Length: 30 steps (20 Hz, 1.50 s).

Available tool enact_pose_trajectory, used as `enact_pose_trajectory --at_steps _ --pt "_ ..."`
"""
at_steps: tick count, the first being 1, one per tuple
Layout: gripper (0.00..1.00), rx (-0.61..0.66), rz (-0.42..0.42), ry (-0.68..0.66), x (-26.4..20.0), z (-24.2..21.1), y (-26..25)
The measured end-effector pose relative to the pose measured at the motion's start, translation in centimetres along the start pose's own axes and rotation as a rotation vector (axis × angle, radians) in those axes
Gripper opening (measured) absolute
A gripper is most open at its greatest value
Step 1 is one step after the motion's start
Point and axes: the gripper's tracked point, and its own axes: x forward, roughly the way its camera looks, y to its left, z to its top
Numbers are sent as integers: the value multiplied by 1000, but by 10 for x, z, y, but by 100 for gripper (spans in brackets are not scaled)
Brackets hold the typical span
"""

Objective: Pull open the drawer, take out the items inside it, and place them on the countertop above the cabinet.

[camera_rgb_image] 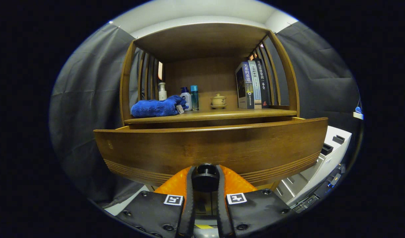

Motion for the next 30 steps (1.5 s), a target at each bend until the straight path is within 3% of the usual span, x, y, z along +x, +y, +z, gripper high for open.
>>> enact_pose_trajectory --at_steps 17,24,30 --pt "35 -8 10 24 -41 -16 0" --pt "52 11 14 17 -42 -13 1" --pt "90 21 29 -37 -59 22 -1"
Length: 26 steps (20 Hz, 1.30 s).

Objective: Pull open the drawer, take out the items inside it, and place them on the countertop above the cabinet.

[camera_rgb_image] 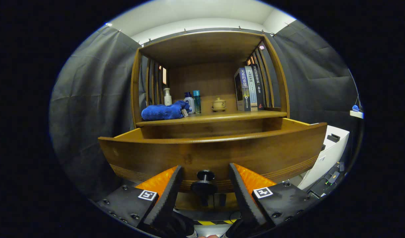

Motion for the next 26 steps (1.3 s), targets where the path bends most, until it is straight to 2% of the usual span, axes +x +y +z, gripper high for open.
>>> enact_pose_trajectory --at_steps 6,9,12,15,21,26 --pt "90 -61 -10 -210 -16 120 -14" --pt "91 -73 16 -209 0 160 -16" --pt "92 -84 41 -128 37 182 -20" --pt "93 -84 94 17 75 174 -11" --pt "95 -184 125 265 128 116 12" --pt "96 -180 84 451 162 61 7"
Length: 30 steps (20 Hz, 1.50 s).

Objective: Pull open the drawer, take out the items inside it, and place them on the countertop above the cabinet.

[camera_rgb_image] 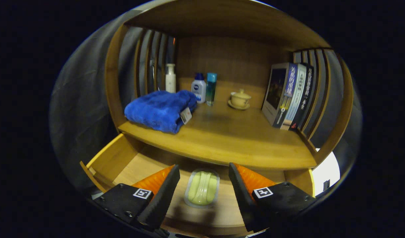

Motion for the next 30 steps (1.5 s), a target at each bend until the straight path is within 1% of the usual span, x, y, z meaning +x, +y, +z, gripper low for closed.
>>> enact_pose_trajectory --at_steps 3,5,7,10,11,12,15,18,20,24,30 --pt "94 38 18 120 17 -22 4" --pt "93 95 35 202 27 -38 6" --pt "93 123 56 266 37 -52 11" --pt "81 143 58 313 43 -65 13" --pt "81 148 65 322 44 -67 14" --pt "78 147 68 337 46 -69 15" --pt "72 86 37 359 51 -72 5" --pt "28 103 19 346 55 -66 -2" --pt "16 118 23 333 55 -64 -4" --pt "16 120 21 281 44 -56 -10" --pt "16 104 41 170 4 -31 -13"
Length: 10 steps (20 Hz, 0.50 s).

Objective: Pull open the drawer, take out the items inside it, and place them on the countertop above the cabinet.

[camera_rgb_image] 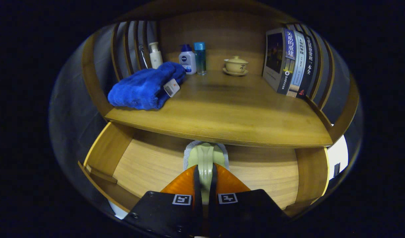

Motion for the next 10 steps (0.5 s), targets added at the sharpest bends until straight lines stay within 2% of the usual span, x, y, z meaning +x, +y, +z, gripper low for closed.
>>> enact_pose_trajectory --at_steps 10 --pt "16 -51 92 -143 -73 11 25"
